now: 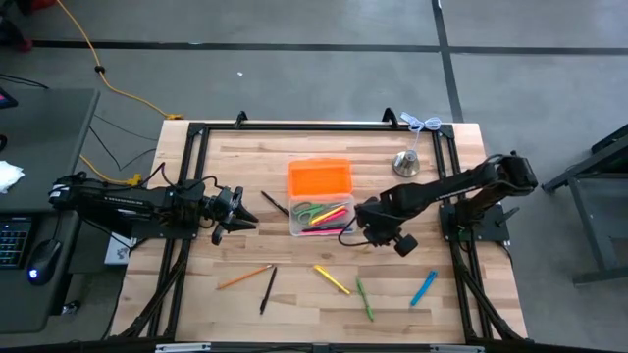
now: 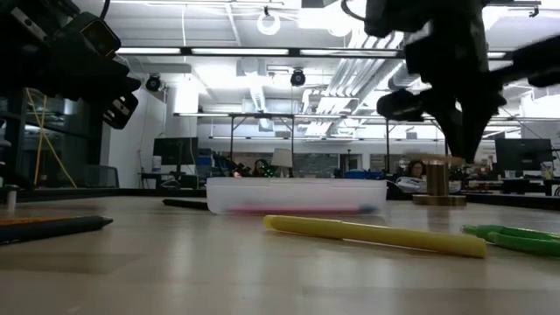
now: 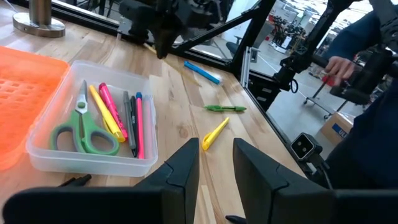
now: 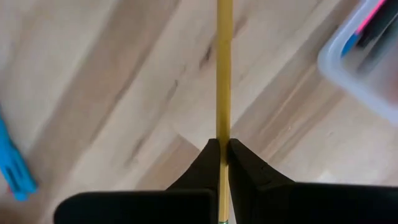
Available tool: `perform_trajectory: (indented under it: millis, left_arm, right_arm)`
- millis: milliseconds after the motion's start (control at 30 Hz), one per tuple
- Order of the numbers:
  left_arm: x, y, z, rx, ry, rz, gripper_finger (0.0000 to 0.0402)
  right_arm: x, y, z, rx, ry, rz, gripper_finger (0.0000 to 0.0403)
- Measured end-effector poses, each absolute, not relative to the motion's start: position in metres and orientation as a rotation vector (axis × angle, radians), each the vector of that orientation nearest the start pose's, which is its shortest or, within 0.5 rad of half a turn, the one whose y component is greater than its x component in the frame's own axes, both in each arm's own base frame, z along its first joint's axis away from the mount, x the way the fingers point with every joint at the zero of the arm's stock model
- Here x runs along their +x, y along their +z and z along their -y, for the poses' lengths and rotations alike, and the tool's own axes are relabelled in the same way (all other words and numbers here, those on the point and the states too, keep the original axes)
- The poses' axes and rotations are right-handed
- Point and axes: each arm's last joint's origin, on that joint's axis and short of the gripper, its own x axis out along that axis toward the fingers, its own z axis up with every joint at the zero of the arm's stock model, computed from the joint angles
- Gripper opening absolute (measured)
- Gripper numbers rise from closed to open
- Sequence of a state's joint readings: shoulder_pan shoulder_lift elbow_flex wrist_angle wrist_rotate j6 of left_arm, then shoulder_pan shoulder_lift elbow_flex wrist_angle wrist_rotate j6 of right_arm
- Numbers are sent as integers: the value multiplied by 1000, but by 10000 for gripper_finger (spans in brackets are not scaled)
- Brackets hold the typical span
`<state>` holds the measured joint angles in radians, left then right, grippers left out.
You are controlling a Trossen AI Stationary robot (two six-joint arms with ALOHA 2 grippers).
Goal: Pick & place school supplies into a supply box
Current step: Put the yellow pen into the container
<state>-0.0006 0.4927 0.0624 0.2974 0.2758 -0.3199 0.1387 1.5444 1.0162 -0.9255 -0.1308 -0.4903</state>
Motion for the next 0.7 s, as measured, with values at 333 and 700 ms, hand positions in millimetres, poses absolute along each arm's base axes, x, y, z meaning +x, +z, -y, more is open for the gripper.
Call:
perform_trajectory:
  millis: [333,700]
  left_arm:
    - [130,168,8,-336,-253,-175,129]
    - [130,168,8,-336,-254,-176,129]
  right_arm:
    - [287,236,-37,-308,514,-1215,2]
    - [303,245,-7,-183,367,-1085,2]
